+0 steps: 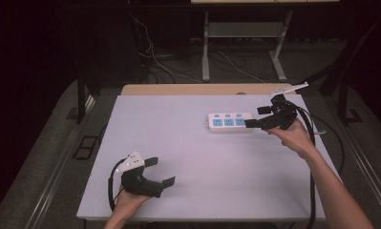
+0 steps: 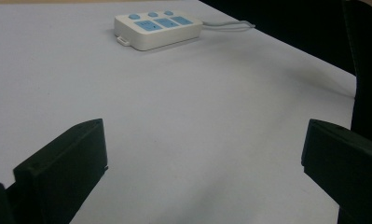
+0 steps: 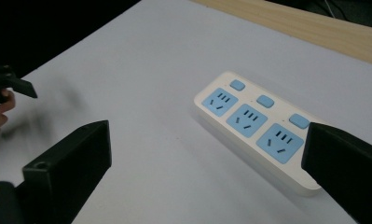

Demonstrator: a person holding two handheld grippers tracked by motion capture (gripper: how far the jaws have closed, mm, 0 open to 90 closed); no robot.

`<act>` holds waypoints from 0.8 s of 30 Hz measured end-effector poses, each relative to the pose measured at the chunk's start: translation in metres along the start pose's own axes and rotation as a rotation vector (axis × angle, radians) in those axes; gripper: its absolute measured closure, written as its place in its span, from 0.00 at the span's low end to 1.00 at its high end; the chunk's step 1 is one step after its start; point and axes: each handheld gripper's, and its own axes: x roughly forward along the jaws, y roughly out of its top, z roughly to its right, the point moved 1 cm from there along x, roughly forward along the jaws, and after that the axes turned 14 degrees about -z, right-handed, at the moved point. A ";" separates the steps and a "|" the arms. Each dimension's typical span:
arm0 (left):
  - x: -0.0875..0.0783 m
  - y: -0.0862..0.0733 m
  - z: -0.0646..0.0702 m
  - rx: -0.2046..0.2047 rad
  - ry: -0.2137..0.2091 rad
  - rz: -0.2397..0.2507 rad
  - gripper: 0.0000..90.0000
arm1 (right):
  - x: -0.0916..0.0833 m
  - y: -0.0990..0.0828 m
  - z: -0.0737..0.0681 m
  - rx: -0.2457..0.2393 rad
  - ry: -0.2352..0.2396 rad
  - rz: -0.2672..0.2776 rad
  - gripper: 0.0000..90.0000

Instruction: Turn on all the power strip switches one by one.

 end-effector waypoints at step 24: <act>-0.001 -0.001 -0.001 0.000 -0.004 -0.001 0.00 | 0.026 0.045 0.029 -0.008 -0.052 -0.097 0.01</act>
